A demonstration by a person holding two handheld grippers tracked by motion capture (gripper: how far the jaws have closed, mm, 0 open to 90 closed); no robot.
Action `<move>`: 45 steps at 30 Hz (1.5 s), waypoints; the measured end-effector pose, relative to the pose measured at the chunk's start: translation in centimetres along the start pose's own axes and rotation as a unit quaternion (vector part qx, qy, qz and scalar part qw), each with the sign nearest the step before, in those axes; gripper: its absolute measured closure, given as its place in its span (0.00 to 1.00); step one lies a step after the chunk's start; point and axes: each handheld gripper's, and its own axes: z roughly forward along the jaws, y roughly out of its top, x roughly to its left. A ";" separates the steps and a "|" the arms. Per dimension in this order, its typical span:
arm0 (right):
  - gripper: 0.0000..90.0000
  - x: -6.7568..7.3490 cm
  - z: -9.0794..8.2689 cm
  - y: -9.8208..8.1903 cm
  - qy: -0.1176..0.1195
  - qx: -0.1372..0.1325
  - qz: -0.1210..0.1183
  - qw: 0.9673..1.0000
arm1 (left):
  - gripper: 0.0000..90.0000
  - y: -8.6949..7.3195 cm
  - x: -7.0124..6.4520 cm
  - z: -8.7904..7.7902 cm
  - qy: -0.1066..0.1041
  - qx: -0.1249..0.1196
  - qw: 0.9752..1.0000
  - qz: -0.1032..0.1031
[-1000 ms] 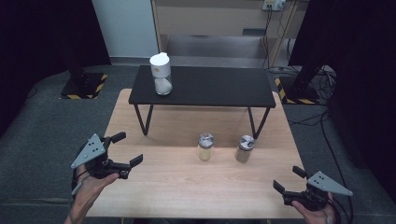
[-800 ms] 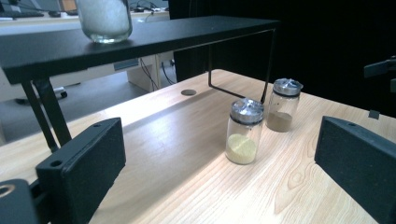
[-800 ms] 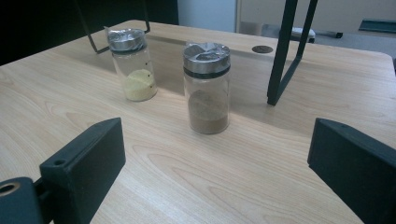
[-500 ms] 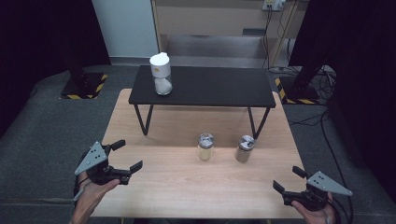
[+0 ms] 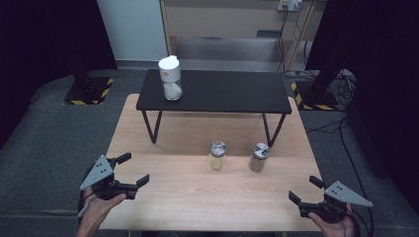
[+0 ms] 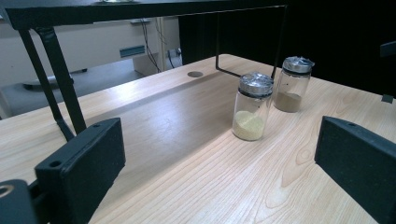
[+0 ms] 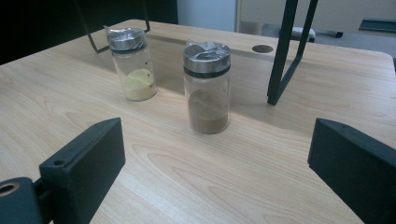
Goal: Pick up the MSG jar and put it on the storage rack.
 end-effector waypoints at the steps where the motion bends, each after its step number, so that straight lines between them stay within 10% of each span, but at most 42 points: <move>1: 0.05 0.0 0.0 0.0 0.000 0.000 0.000 1.000 | 0.01 -0.1 0.0 0.0 0.001 0.001 1.000 0.002; 45: 0.05 -0.1 0.2 0.1 0.003 0.001 0.000 1.000 | 0.02 -3.5 0.7 -0.1 -0.014 0.016 0.999 -0.045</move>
